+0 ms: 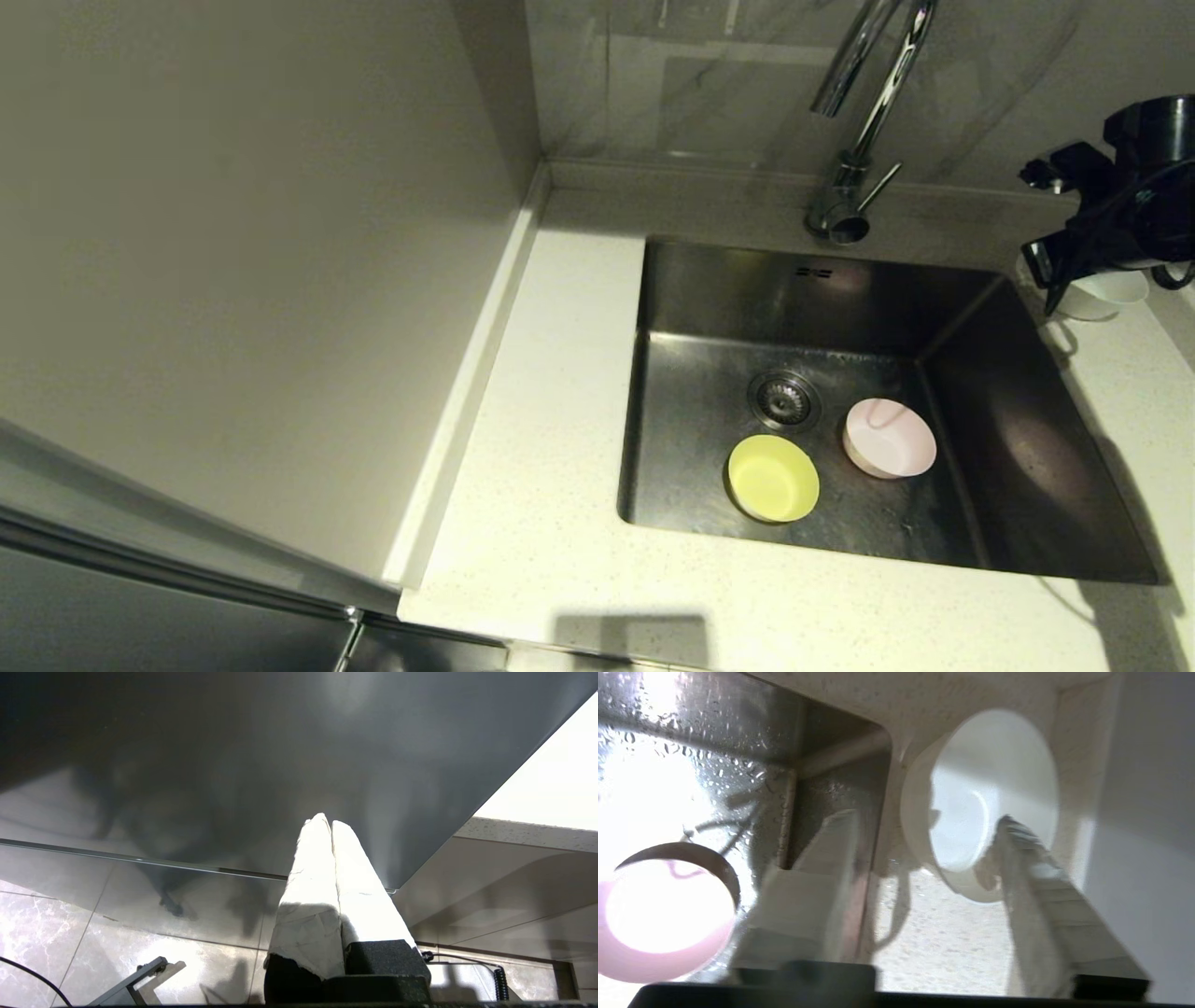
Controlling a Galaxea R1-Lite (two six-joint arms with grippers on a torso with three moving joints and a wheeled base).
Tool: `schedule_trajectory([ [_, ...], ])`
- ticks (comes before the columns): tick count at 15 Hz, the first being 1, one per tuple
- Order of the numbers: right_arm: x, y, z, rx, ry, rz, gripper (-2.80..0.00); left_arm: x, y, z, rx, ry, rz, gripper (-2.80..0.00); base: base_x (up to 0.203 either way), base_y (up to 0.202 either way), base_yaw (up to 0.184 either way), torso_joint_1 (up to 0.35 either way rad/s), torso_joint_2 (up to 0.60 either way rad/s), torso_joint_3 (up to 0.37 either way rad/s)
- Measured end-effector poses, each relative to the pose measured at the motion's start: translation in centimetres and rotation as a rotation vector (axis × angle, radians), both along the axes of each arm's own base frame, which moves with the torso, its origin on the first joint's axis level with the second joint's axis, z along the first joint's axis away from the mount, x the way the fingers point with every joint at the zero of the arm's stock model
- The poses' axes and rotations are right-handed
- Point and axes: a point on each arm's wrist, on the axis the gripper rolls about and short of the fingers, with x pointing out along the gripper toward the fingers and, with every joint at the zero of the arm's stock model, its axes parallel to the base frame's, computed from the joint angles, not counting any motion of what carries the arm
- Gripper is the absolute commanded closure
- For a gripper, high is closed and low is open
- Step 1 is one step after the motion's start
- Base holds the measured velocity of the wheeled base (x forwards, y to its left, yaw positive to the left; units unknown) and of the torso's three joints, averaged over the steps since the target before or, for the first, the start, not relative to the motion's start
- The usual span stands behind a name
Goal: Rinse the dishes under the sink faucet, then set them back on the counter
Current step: Put a bowl into the sink
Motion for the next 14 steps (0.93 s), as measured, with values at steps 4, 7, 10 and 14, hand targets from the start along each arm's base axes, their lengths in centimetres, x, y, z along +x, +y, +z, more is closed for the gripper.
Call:
schedule_trajectory([
  [4, 1.0, -0.3, -0.9, 0.004, -0.011, -0.009, -2.8, 0.0, 0.0, 0.0, 0.0, 0.0, 0.0, 0.0, 0.0, 0.0, 0.0, 0.0, 0.0, 0.0],
  [7, 2.1, -0.7, -1.6, 0.002, -0.076, -0.054, -2.8, 0.0, 0.0, 0.0, 0.0, 0.0, 0.0, 0.0, 0.0, 0.0, 0.0, 0.0, 0.0, 0.0],
  [10, 2.7, -0.9, -2.5, 0.0, -0.067, -0.07, -2.8, 0.0, 0.0, 0.0, 0.0, 0.0, 0.0, 0.0, 0.0, 0.0, 0.0, 0.0, 0.0, 0.0],
  [14, 2.9, -1.1, -3.0, -0.005, -0.053, -0.091, 0.0, 0.0, 0.0, 0.0, 0.0, 0.0, 0.0, 0.0, 0.0, 0.0, 0.0, 0.0, 0.0, 0.0],
])
